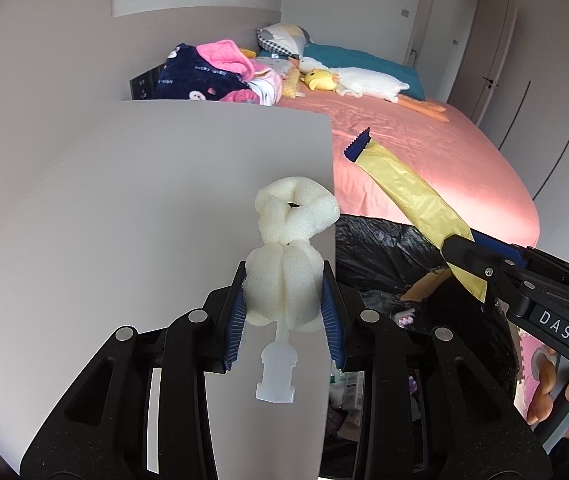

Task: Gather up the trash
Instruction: 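Carry the foam toy with the left gripper over the bag while the right gripper carries the yellow bar, then open the left gripper to drop the foam toy while the right gripper drops the yellow bar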

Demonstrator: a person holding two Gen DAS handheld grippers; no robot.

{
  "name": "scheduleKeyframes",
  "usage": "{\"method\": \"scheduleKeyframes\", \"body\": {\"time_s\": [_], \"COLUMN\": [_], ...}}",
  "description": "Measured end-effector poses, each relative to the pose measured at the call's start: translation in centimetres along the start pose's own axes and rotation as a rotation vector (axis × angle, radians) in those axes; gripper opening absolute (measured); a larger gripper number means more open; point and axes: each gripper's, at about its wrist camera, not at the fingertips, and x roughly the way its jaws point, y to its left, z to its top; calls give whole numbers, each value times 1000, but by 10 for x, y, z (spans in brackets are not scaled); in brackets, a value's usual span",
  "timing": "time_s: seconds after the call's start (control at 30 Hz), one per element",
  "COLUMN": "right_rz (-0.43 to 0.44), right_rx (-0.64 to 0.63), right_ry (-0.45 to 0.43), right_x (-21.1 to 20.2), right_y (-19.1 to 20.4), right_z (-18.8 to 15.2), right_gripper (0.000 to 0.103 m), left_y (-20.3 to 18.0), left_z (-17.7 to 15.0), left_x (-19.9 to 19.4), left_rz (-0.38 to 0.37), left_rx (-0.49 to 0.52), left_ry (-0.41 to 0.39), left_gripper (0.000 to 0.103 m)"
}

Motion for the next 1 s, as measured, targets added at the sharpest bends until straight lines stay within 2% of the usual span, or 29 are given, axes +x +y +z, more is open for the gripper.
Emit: {"method": "scheduleKeyframes", "body": {"time_s": [0.37, 0.67, 0.73, 0.77, 0.8, 0.83, 0.87, 0.9, 1.0], "right_rz": [-64, -107, -115, -123, -128, -136, -146, -158, -186], "right_rx": [67, 116, 126, 129, 133, 139, 147, 153, 164], "right_ry": [-38, -64, -71, -73, -76, -83, -96, -115, -144], "right_x": [-31, -48, -52, -54, -57, -60, -63, -67, -74], "right_y": [-44, -69, -75, -77, -79, -81, -83, -84, -88], "right_z": [-4, -6, -6, -5, -5, -6, -5, -5, -3], "right_gripper": [31, 31, 31, 32, 41, 61, 72, 85, 86], "left_y": [-49, -86, -90, -92, -93, -94, -94, -95, -95], "left_z": [2, -3, -5, -6, -6, -7, -7, -9, -10], "left_x": [10, 16, 18, 19, 21, 21, 21, 21, 24], "left_rz": [-70, -155, -179, -200, -224, -236, -237, -233, -205], "left_rx": [80, 141, 149, 151, 150, 147, 152, 168, 189], "left_ry": [13, 51, 69, 84, 102, 110, 110, 110, 123], "left_gripper": [34, 34, 36, 48, 73, 88, 96, 97, 97]}}
